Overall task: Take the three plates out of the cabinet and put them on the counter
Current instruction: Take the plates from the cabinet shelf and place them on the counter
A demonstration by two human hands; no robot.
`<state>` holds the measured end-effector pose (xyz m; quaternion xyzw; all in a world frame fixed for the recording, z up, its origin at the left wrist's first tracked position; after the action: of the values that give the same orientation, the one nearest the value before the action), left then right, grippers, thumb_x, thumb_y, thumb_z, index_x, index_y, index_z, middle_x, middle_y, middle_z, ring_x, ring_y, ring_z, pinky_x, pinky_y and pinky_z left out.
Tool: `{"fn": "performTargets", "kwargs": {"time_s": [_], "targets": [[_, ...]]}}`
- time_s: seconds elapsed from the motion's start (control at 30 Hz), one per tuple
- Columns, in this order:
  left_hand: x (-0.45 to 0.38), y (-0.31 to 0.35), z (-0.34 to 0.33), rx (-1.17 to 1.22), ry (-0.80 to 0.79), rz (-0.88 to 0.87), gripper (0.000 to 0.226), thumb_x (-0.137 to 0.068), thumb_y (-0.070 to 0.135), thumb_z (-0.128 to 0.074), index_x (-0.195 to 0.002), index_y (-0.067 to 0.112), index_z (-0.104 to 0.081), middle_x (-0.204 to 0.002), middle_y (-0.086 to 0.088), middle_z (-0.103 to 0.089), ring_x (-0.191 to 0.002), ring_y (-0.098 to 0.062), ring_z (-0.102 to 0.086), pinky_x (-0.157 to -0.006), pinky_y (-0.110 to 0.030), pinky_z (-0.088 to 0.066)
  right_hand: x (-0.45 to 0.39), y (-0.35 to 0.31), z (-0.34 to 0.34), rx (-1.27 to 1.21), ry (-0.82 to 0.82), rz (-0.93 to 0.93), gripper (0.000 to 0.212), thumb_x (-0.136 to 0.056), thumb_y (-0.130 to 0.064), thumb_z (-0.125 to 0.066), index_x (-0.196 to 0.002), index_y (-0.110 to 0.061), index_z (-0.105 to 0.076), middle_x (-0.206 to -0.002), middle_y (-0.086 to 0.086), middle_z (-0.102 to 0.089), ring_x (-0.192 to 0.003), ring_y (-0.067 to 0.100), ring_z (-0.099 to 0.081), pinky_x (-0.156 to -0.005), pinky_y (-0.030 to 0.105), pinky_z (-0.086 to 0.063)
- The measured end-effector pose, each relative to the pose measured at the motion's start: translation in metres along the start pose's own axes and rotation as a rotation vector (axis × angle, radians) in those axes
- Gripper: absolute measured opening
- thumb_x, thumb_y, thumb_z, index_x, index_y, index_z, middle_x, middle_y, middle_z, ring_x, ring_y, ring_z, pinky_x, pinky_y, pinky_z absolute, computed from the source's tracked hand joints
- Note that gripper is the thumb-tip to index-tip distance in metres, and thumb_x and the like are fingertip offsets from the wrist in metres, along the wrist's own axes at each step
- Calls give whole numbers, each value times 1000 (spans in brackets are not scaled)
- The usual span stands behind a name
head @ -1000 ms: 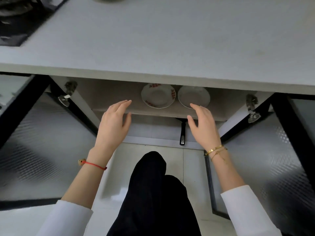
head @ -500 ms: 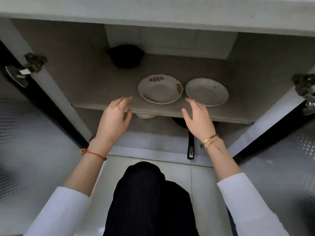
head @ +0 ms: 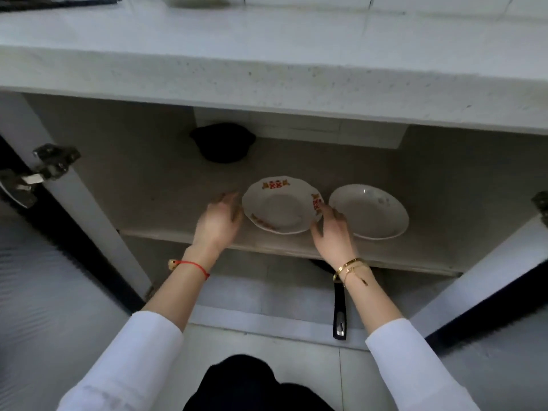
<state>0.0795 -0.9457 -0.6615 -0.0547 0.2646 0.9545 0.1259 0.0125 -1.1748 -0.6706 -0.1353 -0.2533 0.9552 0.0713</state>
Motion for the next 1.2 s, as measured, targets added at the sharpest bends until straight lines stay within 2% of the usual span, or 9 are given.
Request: {"fn": "performTargets", "kwargs": {"time_s": [0.1, 0.37, 0.7, 0.8, 0.9, 0.97, 1.03, 1.13, 1.2], "targets": [[-20, -2, -14, 53, -41, 80, 47, -98, 25, -46, -145, 21, -40, -144, -11, -49, -125, -35, -52, -99, -45, -47, -13, 4, -14, 32, -36, -64, 54, -98, -26, -45, -147, -10, -30, -135, 18, -51, -120, 33, -51, -97, 45, -47], [-44, -1, -42, 192, -99, 144, 58, -95, 21, -55, -148, 10, -33, -145, -16, -47, -134, -34, -42, -111, -36, -35, -28, 6, -24, 38, 19, -134, 50, -96, -18, -49, -140, 0, -33, -135, 23, -45, -121, 35, -48, -102, 40, -43], [-34, -3, -42, 242, -120, 126, 58, -89, 14, -63, -143, 13, -41, -139, -13, -55, -127, -32, -52, -101, -31, -41, -25, 9, -31, -38, -21, -224, 50, -93, -13, -50, -139, 2, -35, -129, 24, -53, -118, 39, -53, -97, 40, -46], [-22, -4, -39, 251, -115, 122, 55, -88, 14, -63, -140, 14, -45, -135, -12, -58, -124, -32, -55, -95, -29, -43, -18, 10, -30, -66, -31, -201, 51, -92, -9, -49, -139, 2, -35, -130, 24, -53, -117, 38, -54, -97, 36, -44], [-7, -5, -37, 256, -91, 120, 52, -85, 13, -64, -136, 14, -50, -130, -12, -62, -119, -31, -58, -88, -24, -42, -8, 13, -30, -124, -76, -193, 50, -93, -9, -46, -140, -1, -34, -123, 21, -58, -109, 36, -58, -90, 35, -48], [2, -5, -35, 294, -75, 125, 52, -84, 12, -66, -134, 13, -52, -128, -12, -63, -118, -31, -58, -91, -26, -44, -2, 15, -30, -161, -102, -205, 47, -93, -9, -44, -139, -2, -35, -114, 20, -62, -98, 35, -62, -80, 34, -51], [10, -5, -32, 328, -70, 138, 52, -83, 10, -68, -133, 11, -53, -127, -12, -64, -117, -31, -59, -96, -31, -47, 3, 16, -30, -169, -94, -199, 44, -94, -9, -44, -136, 1, -38, -107, 21, -64, -92, 35, -62, -70, 29, -46], [20, -5, -28, 364, -67, 156, 49, -81, 8, -69, -128, 8, -57, -122, -13, -66, -114, -31, -61, -94, -30, -49, 13, 15, -27, -217, -51, -166, 30, -92, -8, -47, -121, 1, -50, -95, 16, -67, -86, 34, -63, -63, 20, -36], [28, -5, -26, 361, -65, 166, 47, -79, 8, -72, -124, 8, -60, -119, -12, -68, -111, -30, -63, -92, -29, -50, 22, 15, -23, -243, -46, -152, 19, -92, -9, -48, -107, 0, -56, -89, 13, -68, -83, 32, -64, -62, 21, -37]]}}
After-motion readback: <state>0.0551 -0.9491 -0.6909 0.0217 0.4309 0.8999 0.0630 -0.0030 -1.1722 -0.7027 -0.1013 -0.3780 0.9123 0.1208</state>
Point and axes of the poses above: each hand's wrist, its own x-axis away from the middle knuckle, its own z-axis out of the back of the hand, y = z × x, the point moved 3 cm from there along -x, towards the middle knuckle
